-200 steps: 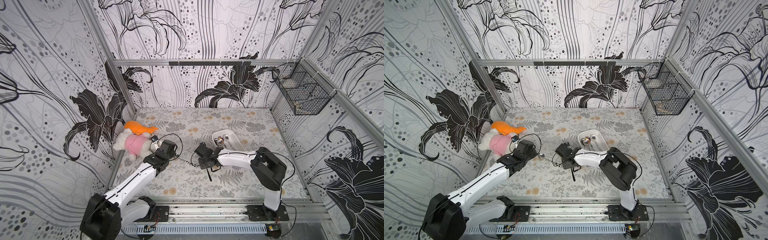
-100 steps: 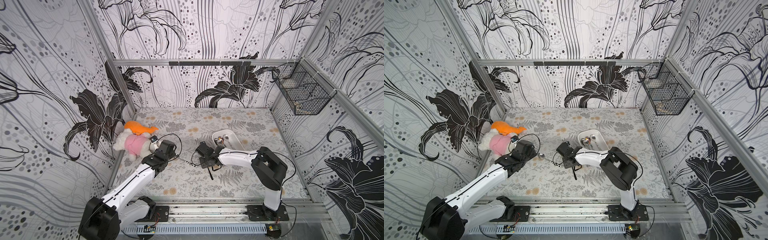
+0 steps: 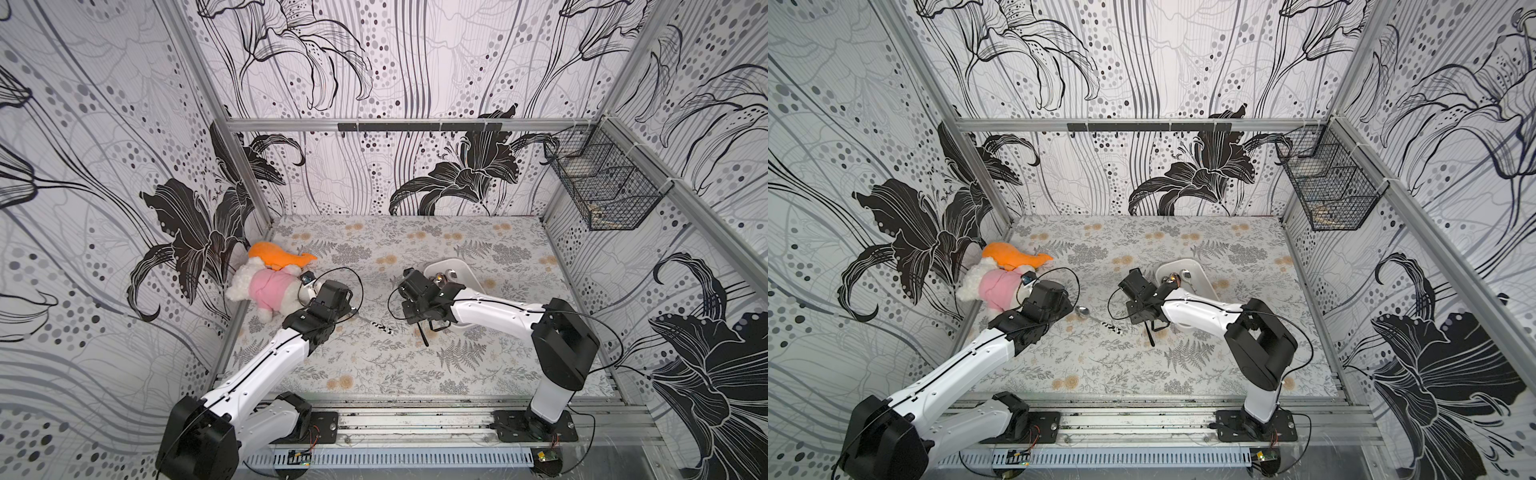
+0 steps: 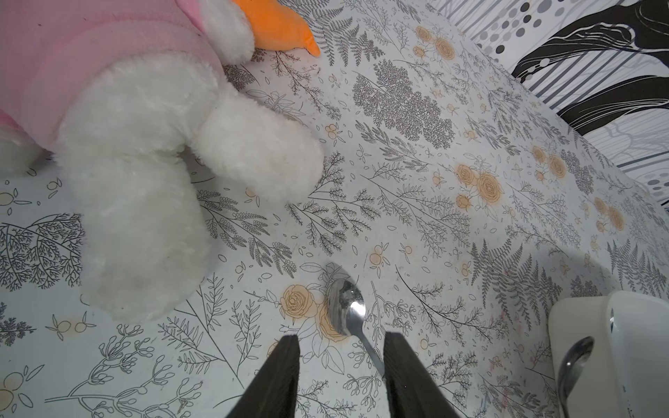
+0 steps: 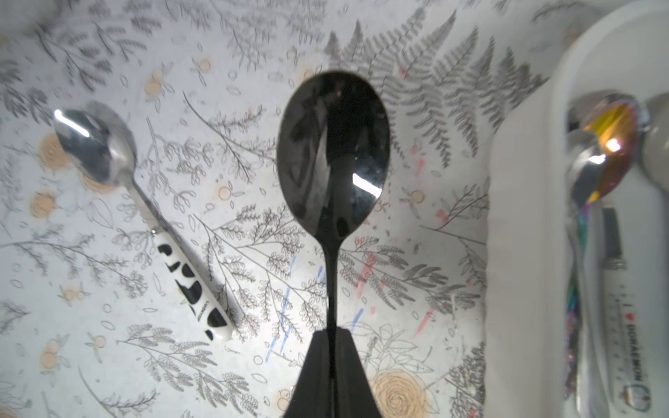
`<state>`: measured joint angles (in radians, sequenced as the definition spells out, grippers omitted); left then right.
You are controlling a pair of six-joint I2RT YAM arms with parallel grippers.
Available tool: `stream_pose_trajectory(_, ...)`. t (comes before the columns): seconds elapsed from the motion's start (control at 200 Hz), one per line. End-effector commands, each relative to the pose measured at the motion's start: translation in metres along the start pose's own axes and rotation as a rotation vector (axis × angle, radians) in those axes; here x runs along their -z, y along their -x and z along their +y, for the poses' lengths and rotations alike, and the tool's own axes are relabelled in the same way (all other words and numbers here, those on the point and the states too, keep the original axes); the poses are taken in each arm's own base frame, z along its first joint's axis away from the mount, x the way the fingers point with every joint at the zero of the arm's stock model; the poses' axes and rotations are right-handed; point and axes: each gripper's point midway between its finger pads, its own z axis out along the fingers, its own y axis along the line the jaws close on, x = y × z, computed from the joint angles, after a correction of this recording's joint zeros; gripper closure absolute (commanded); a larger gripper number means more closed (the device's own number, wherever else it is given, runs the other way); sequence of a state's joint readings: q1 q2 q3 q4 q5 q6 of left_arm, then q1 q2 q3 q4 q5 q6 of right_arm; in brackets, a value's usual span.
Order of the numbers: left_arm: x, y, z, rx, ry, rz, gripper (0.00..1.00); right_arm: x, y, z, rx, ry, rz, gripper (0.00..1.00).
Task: Put the spoon into the storage box
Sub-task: Pick up the spoon from the center of the board, then place the spoon in the storage box.
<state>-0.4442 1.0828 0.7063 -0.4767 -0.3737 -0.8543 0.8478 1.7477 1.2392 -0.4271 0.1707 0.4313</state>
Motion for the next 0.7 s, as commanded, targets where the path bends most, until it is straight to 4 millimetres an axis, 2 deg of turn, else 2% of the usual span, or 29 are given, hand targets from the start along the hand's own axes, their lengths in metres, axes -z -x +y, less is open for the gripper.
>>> stream_pose_trajectory(0.0, 0.004, 0.005, 0.003, -0.004, -0.003, -0.022, 0.55, 0.027, 0.029, -0.018, -0.002, 0.015, -0.058, 1.00)
stream_pose_trajectory(0.05, 0.006, 0.007, 0.003, 0.003, -0.008, -0.030, 0.55, 0.028, 0.033, -0.031, -0.017, 0.001, -0.057, 1.00)
stream_pose_trajectory(0.07, 0.007, 0.007, 0.003, 0.005, -0.010, -0.033, 0.55, 0.039, 0.040, -0.035, -0.025, 0.007, -0.082, 1.00)
stream_pose_trajectory(0.195, 0.011, 0.011, 0.003, 0.015, -0.018, -0.046, 0.54, 0.053, 0.052, -0.066, -0.055, -0.006, -0.107, 1.00)
stream_pose_trajectory(0.235, 0.011, 0.010, 0.004, 0.017, -0.015, -0.045, 0.45, 0.055, 0.054, -0.075, -0.066, -0.008, -0.112, 1.00)
stream_pose_trajectory(0.355, 0.014, 0.012, 0.005, 0.025, -0.011, -0.051, 0.43, 0.060, 0.054, -0.104, -0.086, -0.041, -0.116, 1.00)
stream_pose_trajectory(0.386, 0.015, 0.014, 0.006, 0.028, -0.010, -0.056, 0.37, 0.061, 0.054, -0.110, -0.089, -0.049, -0.117, 1.00)
stream_pose_trajectory(0.441, 0.015, 0.015, 0.006, 0.031, -0.010, -0.063, 0.36, 0.063, 0.053, -0.121, -0.093, -0.067, -0.113, 1.00)
stream_pose_trajectory(0.556, 0.015, 0.016, 0.005, 0.037, -0.013, -0.063, 0.34, 0.058, 0.049, -0.134, -0.080, -0.105, -0.090, 1.00)
stream_pose_trajectory(0.691, 0.015, 0.015, 0.008, 0.035, -0.002, -0.064, 0.29, 0.039, 0.037, -0.143, -0.054, -0.154, -0.028, 1.00)
